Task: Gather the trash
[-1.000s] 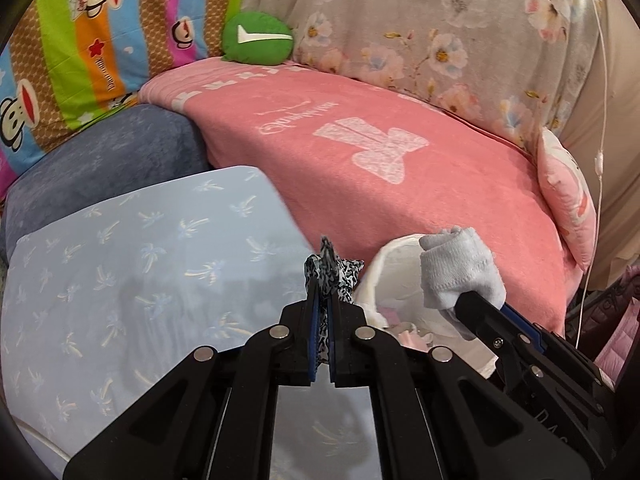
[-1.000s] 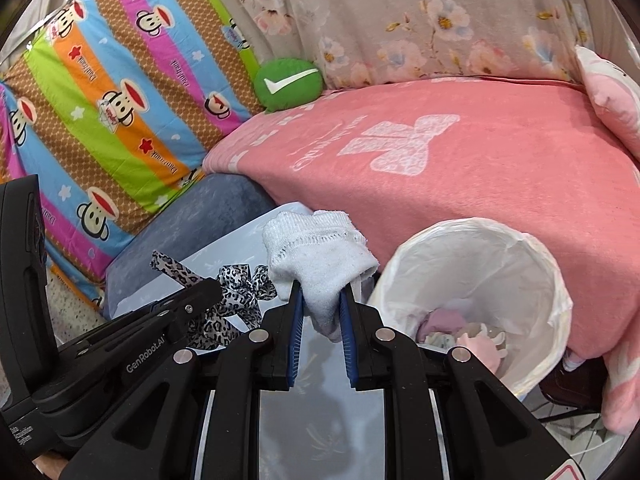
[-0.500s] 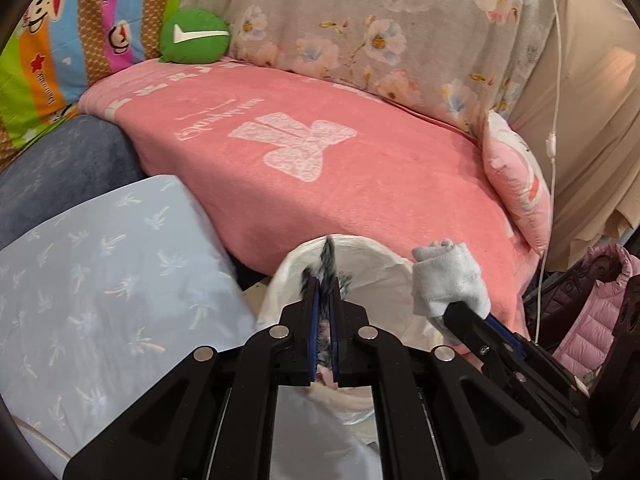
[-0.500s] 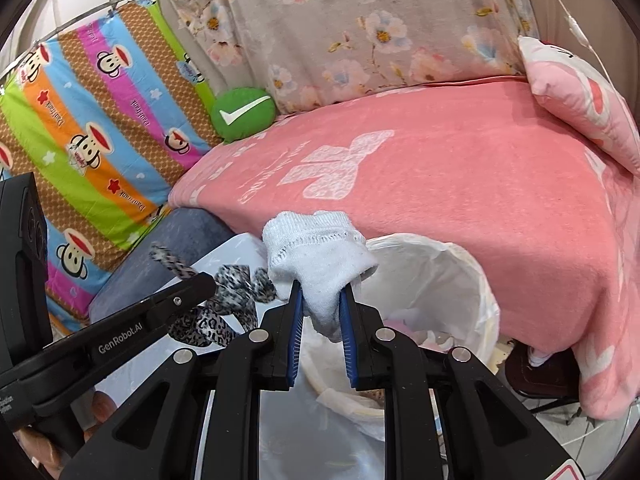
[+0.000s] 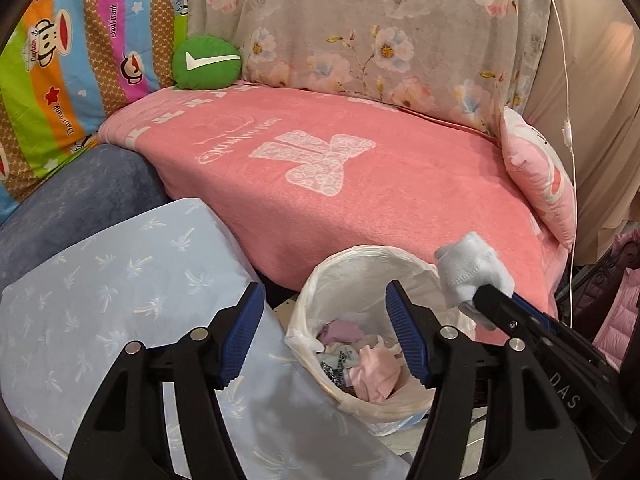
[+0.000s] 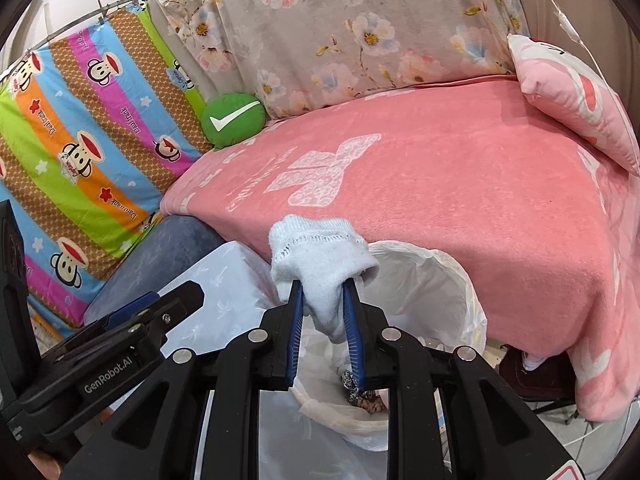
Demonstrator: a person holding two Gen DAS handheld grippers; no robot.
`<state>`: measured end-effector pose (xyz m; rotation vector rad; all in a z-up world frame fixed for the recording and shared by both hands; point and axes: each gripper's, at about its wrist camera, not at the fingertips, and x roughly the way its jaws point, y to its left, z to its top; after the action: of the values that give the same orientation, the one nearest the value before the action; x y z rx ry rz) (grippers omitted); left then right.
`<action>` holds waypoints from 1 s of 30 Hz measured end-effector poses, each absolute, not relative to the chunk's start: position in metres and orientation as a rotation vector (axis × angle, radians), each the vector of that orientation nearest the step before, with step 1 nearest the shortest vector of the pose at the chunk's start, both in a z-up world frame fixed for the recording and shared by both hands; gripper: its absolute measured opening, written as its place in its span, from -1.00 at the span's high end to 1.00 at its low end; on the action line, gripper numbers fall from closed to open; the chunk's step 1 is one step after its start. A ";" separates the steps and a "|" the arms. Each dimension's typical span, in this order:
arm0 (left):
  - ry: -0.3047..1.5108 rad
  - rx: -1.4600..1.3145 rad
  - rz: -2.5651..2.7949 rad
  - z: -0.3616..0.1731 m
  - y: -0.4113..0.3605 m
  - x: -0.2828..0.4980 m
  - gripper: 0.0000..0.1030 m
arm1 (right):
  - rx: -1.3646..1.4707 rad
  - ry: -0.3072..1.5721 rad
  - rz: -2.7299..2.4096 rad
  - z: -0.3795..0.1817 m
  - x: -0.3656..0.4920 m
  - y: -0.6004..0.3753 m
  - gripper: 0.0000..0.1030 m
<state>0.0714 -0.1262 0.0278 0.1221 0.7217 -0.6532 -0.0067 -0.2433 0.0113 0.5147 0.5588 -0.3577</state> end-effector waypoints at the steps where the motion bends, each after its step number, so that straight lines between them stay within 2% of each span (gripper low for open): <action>1: 0.721 0.125 -0.647 0.027 -0.125 0.072 -0.18 | 0.511 0.558 -0.359 0.011 -0.004 -0.242 0.57; 6: 0.715 0.136 -0.618 0.025 -0.119 0.075 -0.23 | 0.506 0.546 -0.364 0.015 0.003 -0.237 0.37; 11: 0.705 0.132 -0.593 0.026 -0.111 0.076 -0.27 | 0.483 0.565 -0.346 0.018 0.006 -0.228 0.27; 14: 0.695 0.138 -0.579 0.027 -0.108 0.074 -0.29 | 0.456 0.588 -0.350 0.019 0.006 -0.223 0.26; 20: 0.672 0.142 -0.554 0.029 -0.100 0.068 -0.45 | 0.422 0.612 -0.350 0.017 -0.001 -0.218 0.25; 30: 0.670 0.155 -0.518 0.025 -0.089 0.060 -0.51 | 0.356 0.633 -0.344 0.019 -0.011 -0.201 0.25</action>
<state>0.0597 -0.0886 0.0248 0.1551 0.6703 -0.5182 -0.0114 -0.2009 0.0187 0.3559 0.6331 -0.3441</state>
